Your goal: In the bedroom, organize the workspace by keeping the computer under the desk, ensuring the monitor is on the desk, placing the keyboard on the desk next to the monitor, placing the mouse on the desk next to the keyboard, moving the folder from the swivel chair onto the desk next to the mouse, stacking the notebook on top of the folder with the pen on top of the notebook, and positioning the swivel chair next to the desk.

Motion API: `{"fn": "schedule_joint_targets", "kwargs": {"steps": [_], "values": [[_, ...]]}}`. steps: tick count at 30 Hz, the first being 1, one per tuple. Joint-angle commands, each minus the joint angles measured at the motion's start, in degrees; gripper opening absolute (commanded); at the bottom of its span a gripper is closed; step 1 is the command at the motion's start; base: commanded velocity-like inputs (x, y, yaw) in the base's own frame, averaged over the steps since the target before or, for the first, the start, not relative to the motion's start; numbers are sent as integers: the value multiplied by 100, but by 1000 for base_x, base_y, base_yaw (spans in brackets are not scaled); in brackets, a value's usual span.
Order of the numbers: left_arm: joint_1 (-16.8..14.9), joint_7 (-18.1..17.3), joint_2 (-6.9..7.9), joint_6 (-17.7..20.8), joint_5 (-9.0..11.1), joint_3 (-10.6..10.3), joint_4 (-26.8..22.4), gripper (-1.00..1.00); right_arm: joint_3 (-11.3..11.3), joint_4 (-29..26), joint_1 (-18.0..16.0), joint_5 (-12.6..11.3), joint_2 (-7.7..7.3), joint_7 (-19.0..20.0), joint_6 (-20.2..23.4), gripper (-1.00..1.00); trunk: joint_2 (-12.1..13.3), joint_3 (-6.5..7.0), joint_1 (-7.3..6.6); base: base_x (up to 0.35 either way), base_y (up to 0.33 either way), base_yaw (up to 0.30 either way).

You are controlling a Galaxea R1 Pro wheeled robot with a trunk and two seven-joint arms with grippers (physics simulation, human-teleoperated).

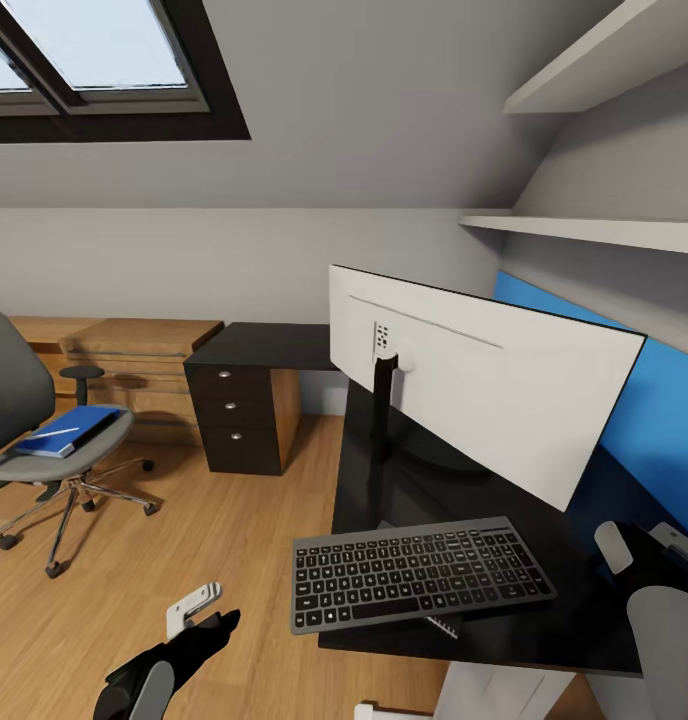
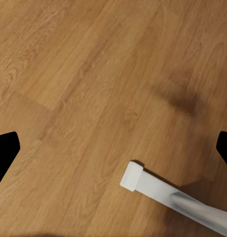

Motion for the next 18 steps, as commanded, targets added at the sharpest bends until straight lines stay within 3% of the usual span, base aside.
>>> {"fn": "schedule_joint_targets", "kwargs": {"steps": [1, 18], "values": [[-2, 43, -4, 25, 65, 7, -9, 100, 4, -10, -2, -30, 0, -20, 28, 100, -3, -6, 0, 6, 7, 0], [-1, 43, 2, 25, 52, 15, 122, 100, 4, -10, -2, -30, 0, -24, 28, 100, -3, -6, 0, 36, 34, 0]]}}
